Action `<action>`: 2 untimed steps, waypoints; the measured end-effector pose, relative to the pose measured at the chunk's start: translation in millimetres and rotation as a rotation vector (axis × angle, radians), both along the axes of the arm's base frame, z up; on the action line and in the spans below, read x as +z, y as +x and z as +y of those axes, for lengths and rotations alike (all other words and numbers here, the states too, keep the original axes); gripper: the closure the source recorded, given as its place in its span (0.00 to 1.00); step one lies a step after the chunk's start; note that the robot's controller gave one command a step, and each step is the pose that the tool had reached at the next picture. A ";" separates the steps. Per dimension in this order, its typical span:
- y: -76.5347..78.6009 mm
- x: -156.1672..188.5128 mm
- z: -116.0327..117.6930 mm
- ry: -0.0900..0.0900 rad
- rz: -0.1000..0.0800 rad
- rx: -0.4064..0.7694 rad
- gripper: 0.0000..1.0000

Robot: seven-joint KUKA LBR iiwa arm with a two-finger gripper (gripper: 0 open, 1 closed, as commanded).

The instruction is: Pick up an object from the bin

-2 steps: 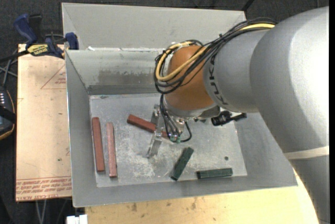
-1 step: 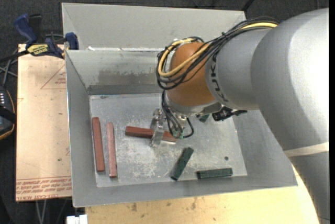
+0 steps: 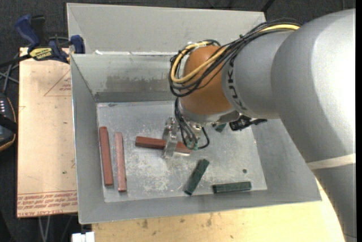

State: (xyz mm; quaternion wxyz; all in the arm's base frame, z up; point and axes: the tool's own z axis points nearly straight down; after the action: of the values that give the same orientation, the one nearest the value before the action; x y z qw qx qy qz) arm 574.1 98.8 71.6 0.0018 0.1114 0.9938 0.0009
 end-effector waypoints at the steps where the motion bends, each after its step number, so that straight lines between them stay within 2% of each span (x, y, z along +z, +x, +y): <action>1: 0.0 0.7 0.0 0.000 0.000 0.000 1.00; 2: -1.4 5.4 -0.2 -0.001 0.006 0.000 1.00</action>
Offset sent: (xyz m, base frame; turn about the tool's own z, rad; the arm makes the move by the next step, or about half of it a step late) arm 0.0001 0.0001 0.1210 0.0000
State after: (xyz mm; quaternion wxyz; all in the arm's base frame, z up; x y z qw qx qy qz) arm 572.8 98.6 77.0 -0.0010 0.1116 0.9938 0.0001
